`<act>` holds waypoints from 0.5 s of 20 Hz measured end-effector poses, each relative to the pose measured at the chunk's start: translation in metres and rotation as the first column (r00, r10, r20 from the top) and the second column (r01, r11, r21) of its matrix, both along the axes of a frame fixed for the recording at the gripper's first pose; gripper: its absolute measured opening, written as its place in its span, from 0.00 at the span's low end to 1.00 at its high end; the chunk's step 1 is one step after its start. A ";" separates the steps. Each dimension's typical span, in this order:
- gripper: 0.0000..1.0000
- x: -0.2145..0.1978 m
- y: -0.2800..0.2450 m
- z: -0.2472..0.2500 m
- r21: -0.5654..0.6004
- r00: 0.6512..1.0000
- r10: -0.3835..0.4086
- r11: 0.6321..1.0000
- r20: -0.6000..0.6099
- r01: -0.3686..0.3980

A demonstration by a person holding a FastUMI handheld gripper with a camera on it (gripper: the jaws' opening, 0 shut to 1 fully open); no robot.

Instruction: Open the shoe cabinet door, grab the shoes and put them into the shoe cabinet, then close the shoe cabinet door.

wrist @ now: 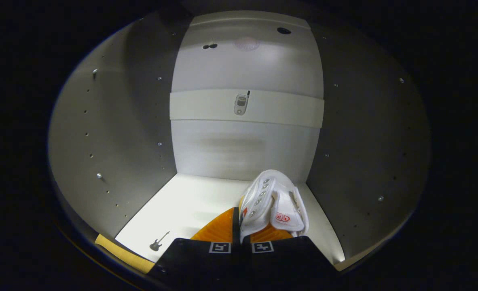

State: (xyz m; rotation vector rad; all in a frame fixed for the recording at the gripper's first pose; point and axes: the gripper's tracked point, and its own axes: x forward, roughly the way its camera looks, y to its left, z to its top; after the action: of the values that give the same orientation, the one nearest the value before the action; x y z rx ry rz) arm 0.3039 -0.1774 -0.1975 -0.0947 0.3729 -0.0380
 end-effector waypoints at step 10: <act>0.04 0.020 0.005 -0.027 0.063 0.996 0.004 0.998 -0.089 0.001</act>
State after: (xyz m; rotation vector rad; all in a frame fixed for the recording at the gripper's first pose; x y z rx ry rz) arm 0.3236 -0.1723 -0.2242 -0.0341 0.4631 -0.0204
